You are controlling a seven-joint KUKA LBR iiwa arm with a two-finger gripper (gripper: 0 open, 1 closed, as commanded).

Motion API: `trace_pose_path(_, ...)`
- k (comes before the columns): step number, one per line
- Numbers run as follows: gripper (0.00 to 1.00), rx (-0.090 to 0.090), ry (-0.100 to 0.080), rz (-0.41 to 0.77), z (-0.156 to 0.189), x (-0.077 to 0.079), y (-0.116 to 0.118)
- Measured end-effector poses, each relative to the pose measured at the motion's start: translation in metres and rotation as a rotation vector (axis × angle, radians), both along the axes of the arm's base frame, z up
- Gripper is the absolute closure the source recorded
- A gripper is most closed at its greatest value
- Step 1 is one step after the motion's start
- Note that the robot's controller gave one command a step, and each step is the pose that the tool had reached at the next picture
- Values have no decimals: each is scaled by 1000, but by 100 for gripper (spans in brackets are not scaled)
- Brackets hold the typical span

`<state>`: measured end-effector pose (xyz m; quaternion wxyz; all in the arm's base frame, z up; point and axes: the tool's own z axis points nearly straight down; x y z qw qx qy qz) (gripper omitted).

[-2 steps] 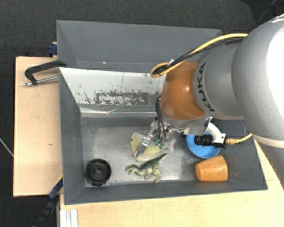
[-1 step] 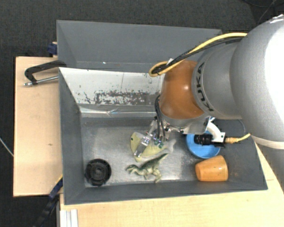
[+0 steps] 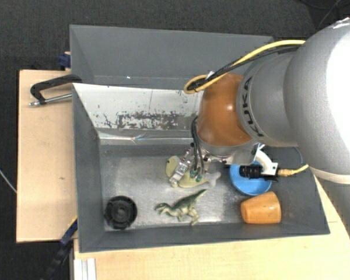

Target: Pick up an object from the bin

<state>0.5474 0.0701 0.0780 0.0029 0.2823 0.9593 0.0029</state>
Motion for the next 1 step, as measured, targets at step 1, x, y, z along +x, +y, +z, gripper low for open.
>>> trace_pose_path(1,100,-2,0,2,42,2,1)
